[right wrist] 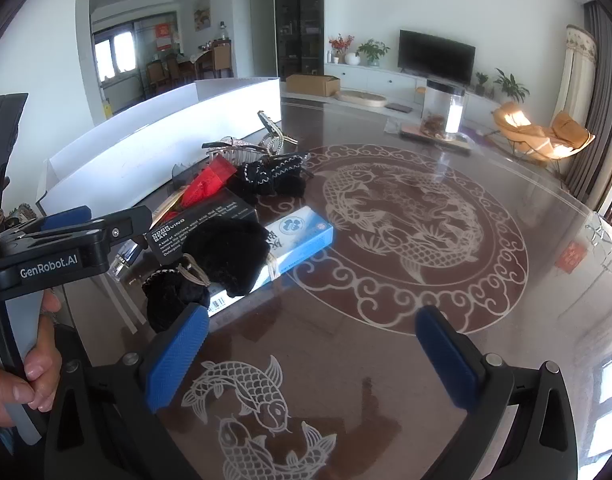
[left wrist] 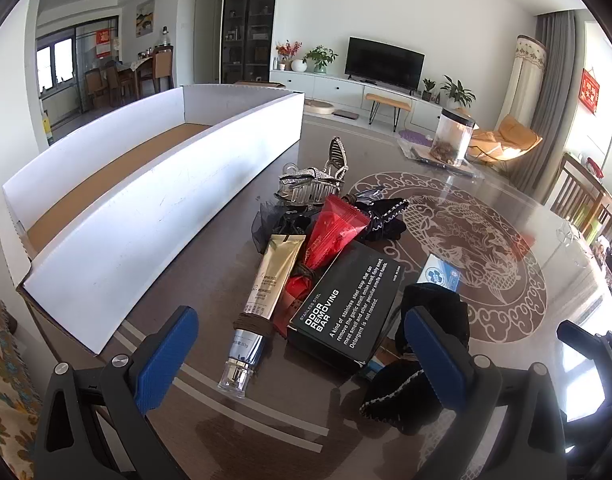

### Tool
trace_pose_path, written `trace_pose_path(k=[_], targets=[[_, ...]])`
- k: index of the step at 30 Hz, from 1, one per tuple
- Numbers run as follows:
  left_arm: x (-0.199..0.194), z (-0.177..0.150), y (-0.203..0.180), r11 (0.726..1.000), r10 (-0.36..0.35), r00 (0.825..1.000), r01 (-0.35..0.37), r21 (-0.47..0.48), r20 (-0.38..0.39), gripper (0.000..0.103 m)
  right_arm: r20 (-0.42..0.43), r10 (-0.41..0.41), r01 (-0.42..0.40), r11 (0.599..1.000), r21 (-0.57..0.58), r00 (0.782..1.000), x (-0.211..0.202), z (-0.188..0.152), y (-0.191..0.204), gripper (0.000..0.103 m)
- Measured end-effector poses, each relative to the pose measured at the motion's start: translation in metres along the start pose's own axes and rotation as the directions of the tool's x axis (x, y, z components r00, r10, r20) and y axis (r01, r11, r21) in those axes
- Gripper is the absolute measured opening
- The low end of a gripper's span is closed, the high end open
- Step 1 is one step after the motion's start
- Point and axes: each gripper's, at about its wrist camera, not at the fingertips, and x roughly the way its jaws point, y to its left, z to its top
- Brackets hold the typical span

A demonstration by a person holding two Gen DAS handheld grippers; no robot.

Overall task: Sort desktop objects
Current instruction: 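Move both tools toward the pile, right tool approaching the blue-white ointment box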

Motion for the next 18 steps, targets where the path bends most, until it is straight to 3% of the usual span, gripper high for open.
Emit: trace_pose_path(k=[12,18], targets=[[0.002,-0.001,0.005,1.0,-0.008,1.0,0.008,-0.025,-0.019,0.103,-0.03,0.002,-0.002,1.0,0.003,1.0,0.009,-0.005,0.0,0.103],[0.009,-0.006,0.013,0.999,0.04,0.996,-0.04,0.004,-0.074,0.103,-0.058,0.048,-0.047,0.999,0.018,0.997,0.021,-0.005,-0.001,0.103]])
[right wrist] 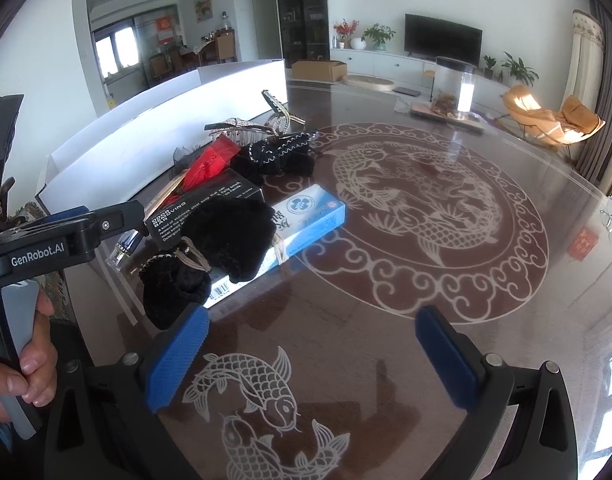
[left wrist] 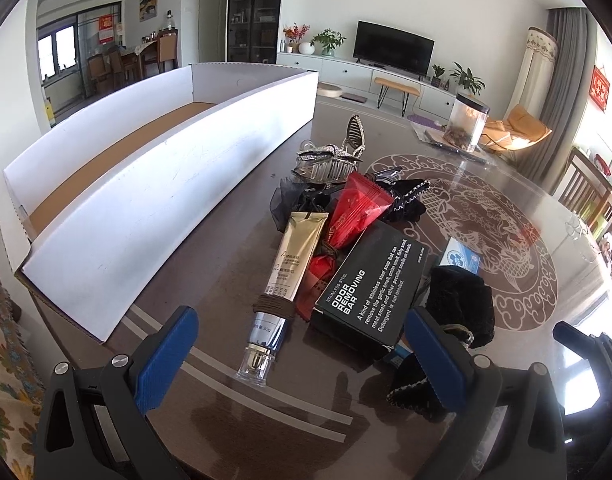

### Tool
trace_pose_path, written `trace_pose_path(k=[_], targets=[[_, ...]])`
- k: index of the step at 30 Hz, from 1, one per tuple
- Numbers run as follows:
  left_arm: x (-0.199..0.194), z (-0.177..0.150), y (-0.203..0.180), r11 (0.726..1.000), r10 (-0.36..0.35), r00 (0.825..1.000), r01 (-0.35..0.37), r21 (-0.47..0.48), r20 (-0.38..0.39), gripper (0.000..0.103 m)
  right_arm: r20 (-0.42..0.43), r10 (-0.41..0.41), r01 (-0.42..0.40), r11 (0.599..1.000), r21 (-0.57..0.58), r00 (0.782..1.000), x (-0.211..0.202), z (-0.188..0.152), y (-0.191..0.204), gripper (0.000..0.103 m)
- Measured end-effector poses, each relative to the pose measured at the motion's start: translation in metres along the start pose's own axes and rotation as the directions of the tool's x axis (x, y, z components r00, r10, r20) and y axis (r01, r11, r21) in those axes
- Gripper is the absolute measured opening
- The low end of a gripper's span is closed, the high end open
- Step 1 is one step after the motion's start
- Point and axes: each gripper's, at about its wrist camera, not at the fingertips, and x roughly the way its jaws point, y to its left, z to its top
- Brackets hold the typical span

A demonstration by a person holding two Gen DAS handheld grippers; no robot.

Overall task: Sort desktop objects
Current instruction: 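Move both tools toward the pile, right tool approaching the blue-white ointment box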

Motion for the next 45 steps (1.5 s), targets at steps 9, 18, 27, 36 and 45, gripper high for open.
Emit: trace_pose_path(k=[9,18,27,36,45], targets=[[-0.012,-0.007,0.031,0.996,-0.031,0.999,0.032,-0.084,0.007,0.103,-0.064,-0.024,0.024,1.0,0.001,0.998,0.043,0.013,0.002,0.103],[-0.01,-0.009,0.055,0.972,-0.076,0.997,0.076,-0.221,0.007,0.103,-0.08,0.048,-0.048,0.999,0.005,0.996,0.076,0.039,0.029,0.103],[-0.004,-0.007,0.057,0.962,-0.108,0.994,0.105,-0.25,-0.001,0.103,-0.093,0.087,-0.081,0.994,0.069,0.992,0.083,0.047,0.042,0.103],[-0.003,-0.002,0.038,0.97,-0.11,0.994,0.11,-0.215,0.013,0.103,-0.098,0.113,-0.109,0.993,0.048,0.989,0.087,0.054,0.054,0.103],[0.001,-0.001,0.04,0.962,-0.132,0.991,0.132,-0.241,0.016,0.103,-0.135,0.101,-0.099,0.995,0.017,0.986,0.094,0.046,0.056,0.103]])
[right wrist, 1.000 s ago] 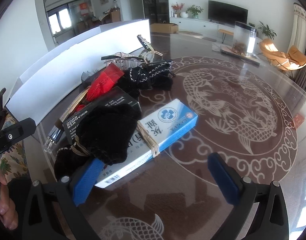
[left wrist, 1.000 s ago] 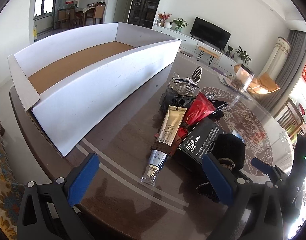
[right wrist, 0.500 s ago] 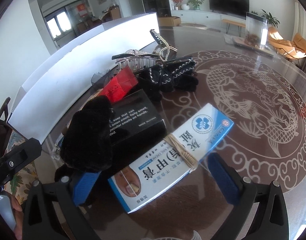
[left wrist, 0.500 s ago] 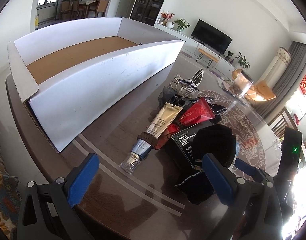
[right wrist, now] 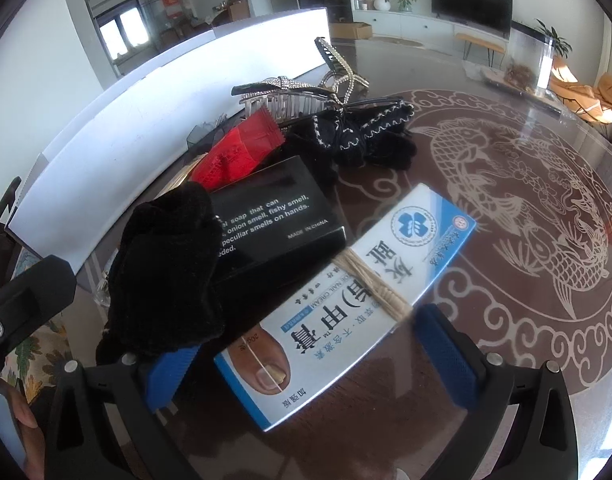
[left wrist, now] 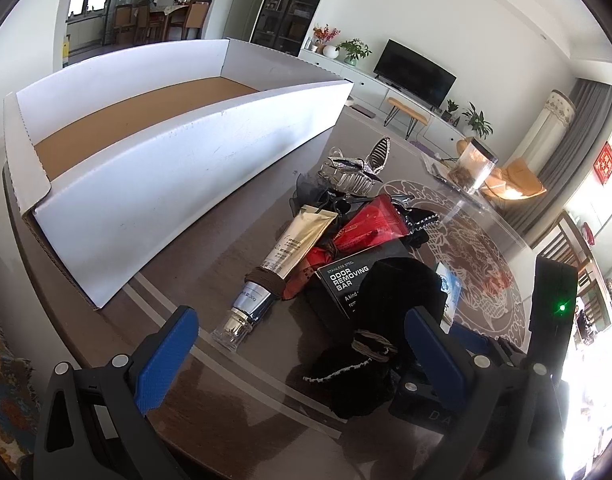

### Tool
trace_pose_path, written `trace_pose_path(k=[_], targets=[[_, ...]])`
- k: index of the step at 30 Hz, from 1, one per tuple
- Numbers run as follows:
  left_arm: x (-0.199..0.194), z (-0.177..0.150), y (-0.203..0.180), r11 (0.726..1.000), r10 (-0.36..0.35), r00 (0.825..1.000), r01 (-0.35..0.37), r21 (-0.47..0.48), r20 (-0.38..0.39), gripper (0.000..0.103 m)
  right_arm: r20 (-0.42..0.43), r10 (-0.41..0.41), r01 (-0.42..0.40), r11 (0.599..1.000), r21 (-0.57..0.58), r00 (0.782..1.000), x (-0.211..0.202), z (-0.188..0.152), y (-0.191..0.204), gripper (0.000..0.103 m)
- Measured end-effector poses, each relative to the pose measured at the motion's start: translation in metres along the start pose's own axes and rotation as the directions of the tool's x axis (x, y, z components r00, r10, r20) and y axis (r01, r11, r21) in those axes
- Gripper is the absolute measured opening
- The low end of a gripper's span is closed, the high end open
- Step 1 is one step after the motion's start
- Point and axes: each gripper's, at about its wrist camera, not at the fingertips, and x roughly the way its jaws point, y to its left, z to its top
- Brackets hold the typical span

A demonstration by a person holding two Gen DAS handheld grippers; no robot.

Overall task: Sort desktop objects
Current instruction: 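Move both tools toward the pile, right tool approaching the blue-white ointment box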

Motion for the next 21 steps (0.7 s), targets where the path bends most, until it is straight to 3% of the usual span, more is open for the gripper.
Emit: trace_pose_path(k=[21], targets=[[0.0026,-0.0011,0.0021,1.0,-0.013,1.0,0.012,-0.019,-0.021,0.103,0.028,-0.087,0.088,0.993,-0.077,0.996,0.0044,-0.0044,0.0062,0.103]])
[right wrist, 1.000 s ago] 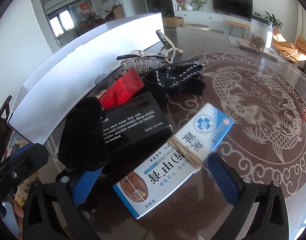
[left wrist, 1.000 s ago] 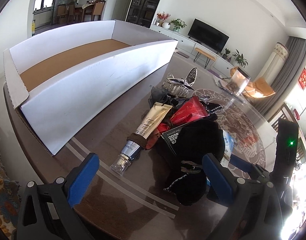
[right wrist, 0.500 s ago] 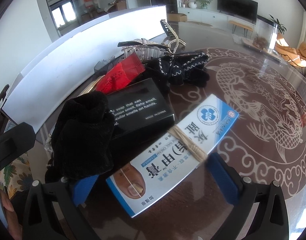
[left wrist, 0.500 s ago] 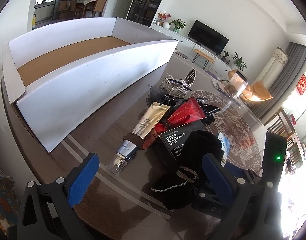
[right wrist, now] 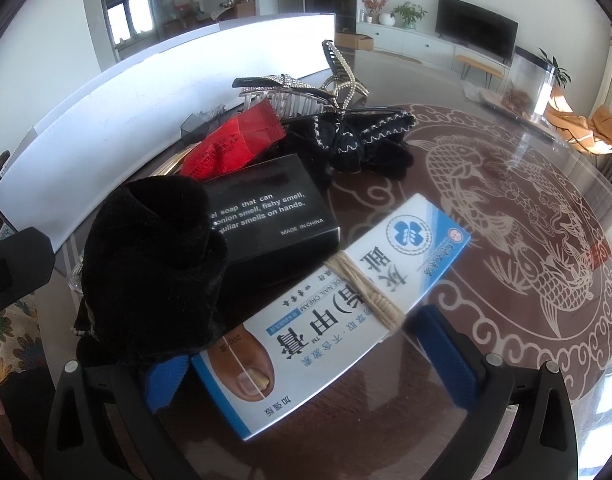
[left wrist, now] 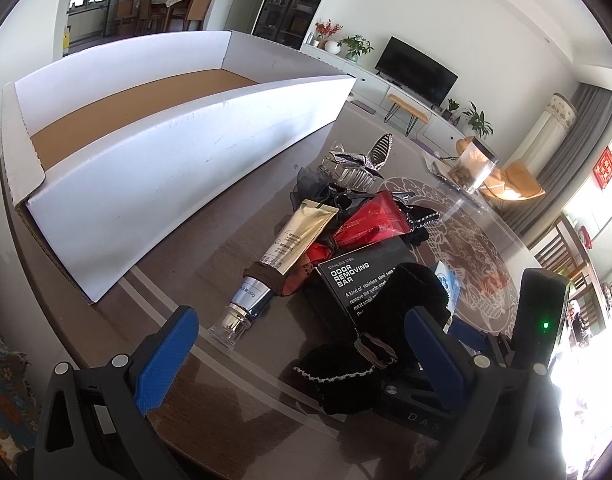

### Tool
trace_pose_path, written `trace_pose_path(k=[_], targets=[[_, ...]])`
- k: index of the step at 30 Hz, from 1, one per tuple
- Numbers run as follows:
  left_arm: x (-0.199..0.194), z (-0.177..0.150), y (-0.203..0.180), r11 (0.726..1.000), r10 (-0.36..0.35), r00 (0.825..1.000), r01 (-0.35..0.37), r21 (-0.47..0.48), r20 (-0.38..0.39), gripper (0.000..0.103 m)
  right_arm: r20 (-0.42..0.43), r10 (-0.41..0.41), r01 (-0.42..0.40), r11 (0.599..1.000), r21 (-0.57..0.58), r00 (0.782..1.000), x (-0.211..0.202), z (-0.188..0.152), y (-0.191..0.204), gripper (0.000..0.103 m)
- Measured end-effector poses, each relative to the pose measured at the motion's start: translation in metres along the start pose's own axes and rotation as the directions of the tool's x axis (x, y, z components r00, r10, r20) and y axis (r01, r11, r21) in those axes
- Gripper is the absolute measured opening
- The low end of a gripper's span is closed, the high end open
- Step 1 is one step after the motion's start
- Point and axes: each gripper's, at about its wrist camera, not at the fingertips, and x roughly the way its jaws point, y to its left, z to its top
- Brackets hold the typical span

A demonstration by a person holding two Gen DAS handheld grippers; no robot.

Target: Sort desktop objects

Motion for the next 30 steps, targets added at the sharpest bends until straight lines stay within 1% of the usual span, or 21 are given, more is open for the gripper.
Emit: trace_pose_path(k=[8,18,22,30], targets=[[0.001,-0.001,-0.002,1.0,0.0,1.0,0.0,0.009,-0.009,0.103,-0.001,-0.025,0.025,1.0,0.0,1.0,0.001,0.0,0.0,0.103],[0.003,-0.001,-0.002,1.0,-0.001,1.0,0.001,0.008,-0.018,0.103,-0.004,-0.046,0.047,0.999,0.021,0.999,0.003,0.003,-0.01,0.103],[0.003,-0.001,-0.003,1.0,0.001,1.0,-0.001,0.01,-0.022,0.103,-0.005,-0.075,0.076,0.995,0.063,0.997,0.004,0.004,-0.018,0.103],[0.005,-0.002,-0.002,1.0,-0.001,0.999,0.002,0.01,-0.035,0.103,-0.014,-0.144,0.145,0.977,0.156,0.989,0.002,0.004,-0.048,0.103]])
